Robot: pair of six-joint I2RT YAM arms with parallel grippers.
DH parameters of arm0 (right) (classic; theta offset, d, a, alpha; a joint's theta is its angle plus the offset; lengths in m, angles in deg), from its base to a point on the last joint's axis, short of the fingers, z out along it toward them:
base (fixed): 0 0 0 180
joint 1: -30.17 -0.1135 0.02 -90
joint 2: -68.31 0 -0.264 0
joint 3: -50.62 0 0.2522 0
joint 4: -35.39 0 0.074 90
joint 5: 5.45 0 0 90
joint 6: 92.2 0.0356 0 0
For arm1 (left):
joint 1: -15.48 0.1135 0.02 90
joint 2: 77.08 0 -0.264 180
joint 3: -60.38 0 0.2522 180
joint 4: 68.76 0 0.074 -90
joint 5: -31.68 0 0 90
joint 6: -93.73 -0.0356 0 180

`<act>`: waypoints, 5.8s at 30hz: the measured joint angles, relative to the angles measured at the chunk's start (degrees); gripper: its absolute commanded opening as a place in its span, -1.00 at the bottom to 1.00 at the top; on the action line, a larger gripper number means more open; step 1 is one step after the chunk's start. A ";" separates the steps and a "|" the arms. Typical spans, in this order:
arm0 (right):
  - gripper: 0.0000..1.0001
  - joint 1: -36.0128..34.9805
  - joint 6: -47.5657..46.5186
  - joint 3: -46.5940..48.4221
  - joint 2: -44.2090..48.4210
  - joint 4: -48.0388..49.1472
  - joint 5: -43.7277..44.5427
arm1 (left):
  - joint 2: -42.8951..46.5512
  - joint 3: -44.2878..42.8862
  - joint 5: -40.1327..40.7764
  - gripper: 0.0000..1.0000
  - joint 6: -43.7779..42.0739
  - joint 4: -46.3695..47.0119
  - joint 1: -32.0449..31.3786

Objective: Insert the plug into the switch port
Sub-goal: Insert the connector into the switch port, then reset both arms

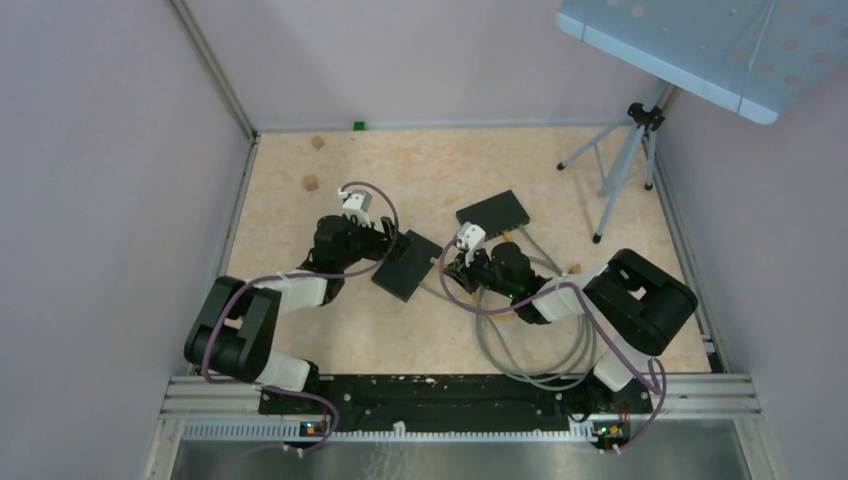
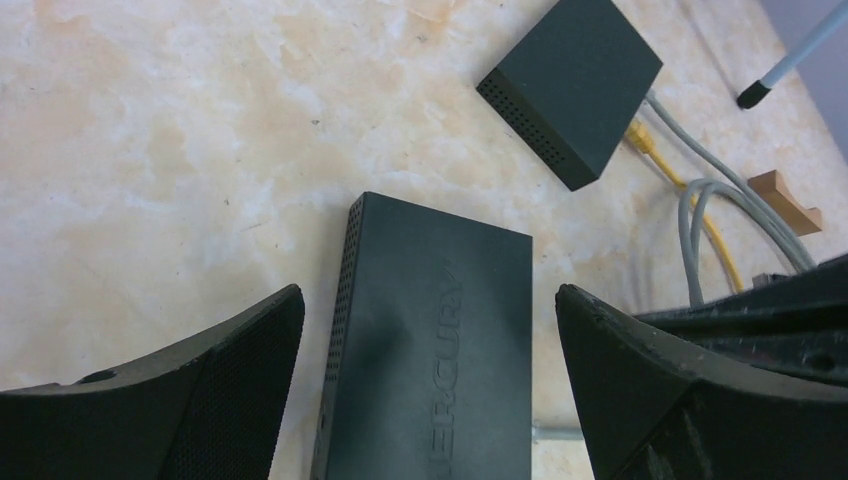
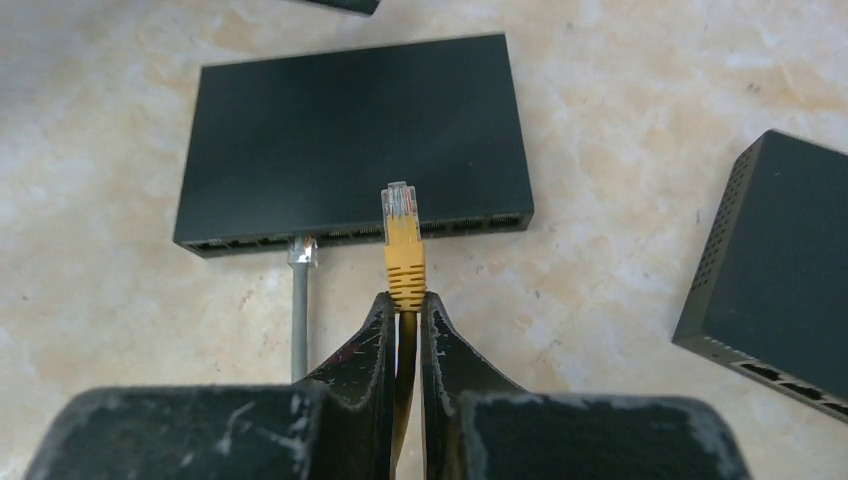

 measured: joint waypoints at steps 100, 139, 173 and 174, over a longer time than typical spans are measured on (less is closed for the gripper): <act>-1.00 -9.35 -14.93 0.26 -17.31 18.43 20.72 | -22.43 -10.43 -12.00 0.22 -9.35 3.39 0.42; 0.59 -6.62 -0.33 1.25 -5.92 2.32 11.67 | -16.50 -22.60 2.08 0.98 -3.65 -9.97 1.79; 0.71 -2.62 29.22 24.00 50.99 -89.55 23.82 | 53.24 -15.50 12.04 0.97 -4.81 -65.22 1.79; 0.71 -2.62 29.51 23.45 52.61 -90.25 24.20 | 53.09 -15.45 12.09 0.97 -4.85 -65.26 1.81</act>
